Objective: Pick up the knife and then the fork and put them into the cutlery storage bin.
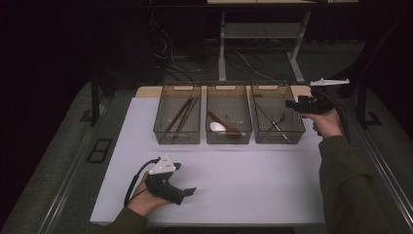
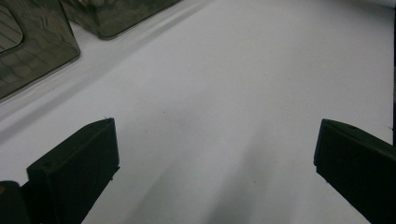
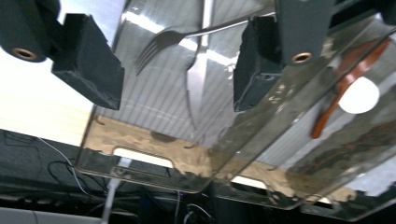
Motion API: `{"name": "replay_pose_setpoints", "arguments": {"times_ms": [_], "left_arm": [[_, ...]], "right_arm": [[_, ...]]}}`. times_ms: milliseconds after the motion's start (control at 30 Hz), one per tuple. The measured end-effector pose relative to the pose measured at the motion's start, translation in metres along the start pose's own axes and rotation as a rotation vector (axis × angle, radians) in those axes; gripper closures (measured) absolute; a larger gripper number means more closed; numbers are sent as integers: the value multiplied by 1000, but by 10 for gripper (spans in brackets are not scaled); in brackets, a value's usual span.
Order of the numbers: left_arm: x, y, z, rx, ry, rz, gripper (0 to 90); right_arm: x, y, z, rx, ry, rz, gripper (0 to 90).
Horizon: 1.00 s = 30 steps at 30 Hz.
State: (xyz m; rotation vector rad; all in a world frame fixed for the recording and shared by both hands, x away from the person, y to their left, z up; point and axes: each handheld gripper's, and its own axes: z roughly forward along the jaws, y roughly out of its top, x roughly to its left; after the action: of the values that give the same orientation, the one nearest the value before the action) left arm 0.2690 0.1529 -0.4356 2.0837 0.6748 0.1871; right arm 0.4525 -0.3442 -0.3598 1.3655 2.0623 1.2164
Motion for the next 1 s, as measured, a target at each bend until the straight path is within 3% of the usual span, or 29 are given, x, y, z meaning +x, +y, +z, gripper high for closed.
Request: {"name": "replay_pose_setpoints", "arguments": {"times_ms": [167,300,533,1000], "left_arm": [[2,-2,-2,-1,6,-7,0],[1,-3,-1,5,10,-5,0],[1,-4,-1,3,15,-1,0],[4,-6,-3,-4,19,4,0]], "right_arm": [[18,-9,-15,-52,57,-6,252],[35,-20,-26,-80,49,-40,199],[61,-46,-35,-56,39,-95,144],[102,-105,-50,-48,132,-117,137]]}}
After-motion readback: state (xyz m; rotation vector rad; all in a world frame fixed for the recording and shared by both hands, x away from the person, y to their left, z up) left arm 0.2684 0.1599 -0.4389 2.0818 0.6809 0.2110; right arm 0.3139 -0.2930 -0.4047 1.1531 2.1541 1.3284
